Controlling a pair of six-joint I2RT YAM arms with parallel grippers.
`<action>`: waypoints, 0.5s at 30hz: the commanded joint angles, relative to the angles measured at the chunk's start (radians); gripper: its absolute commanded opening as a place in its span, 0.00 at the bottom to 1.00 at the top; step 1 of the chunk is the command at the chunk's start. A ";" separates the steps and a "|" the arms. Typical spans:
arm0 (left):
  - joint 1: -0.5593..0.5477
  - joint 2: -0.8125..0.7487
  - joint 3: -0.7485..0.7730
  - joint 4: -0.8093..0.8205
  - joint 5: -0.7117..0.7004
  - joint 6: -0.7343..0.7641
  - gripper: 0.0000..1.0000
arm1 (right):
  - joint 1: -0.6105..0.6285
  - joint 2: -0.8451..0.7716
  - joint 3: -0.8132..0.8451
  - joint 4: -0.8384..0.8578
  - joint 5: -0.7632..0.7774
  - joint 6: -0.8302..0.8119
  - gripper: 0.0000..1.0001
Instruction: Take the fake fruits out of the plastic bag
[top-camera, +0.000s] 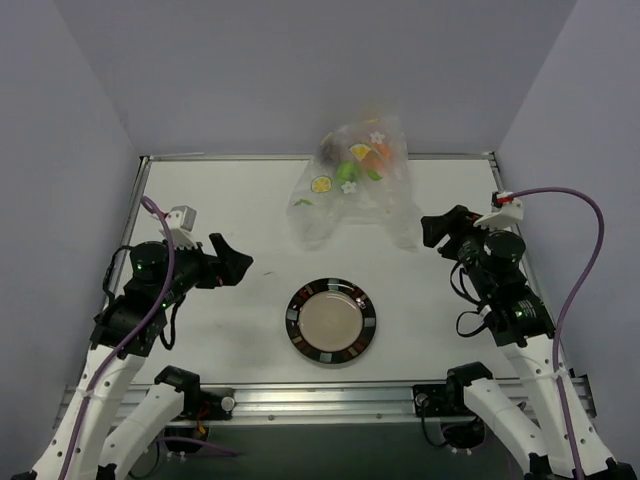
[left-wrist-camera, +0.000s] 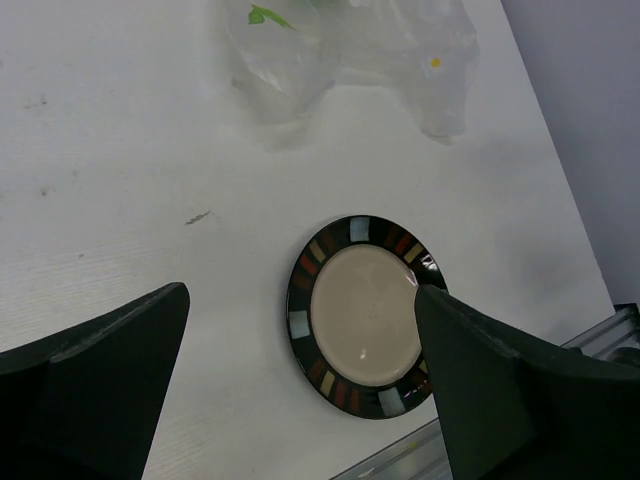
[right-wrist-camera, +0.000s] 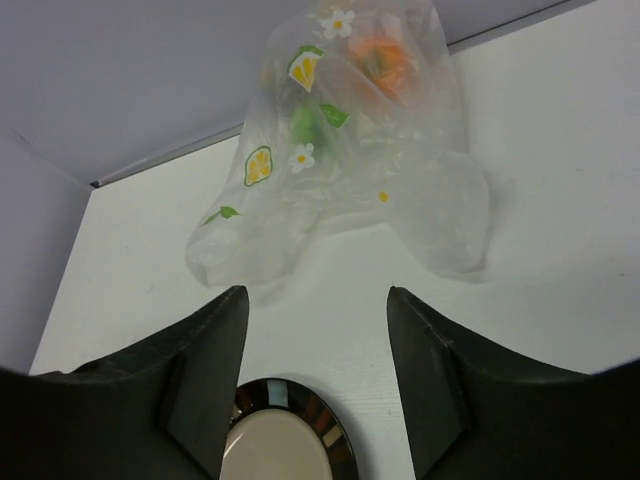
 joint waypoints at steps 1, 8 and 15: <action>-0.001 0.047 -0.011 0.142 0.037 -0.099 0.94 | 0.008 0.014 -0.029 0.009 0.016 -0.015 0.51; -0.007 0.263 -0.101 0.550 0.115 -0.281 0.94 | 0.017 0.089 -0.121 0.195 -0.065 -0.007 0.11; -0.165 0.544 0.050 0.549 -0.174 -0.217 0.70 | 0.081 0.228 -0.115 0.299 0.007 -0.041 0.29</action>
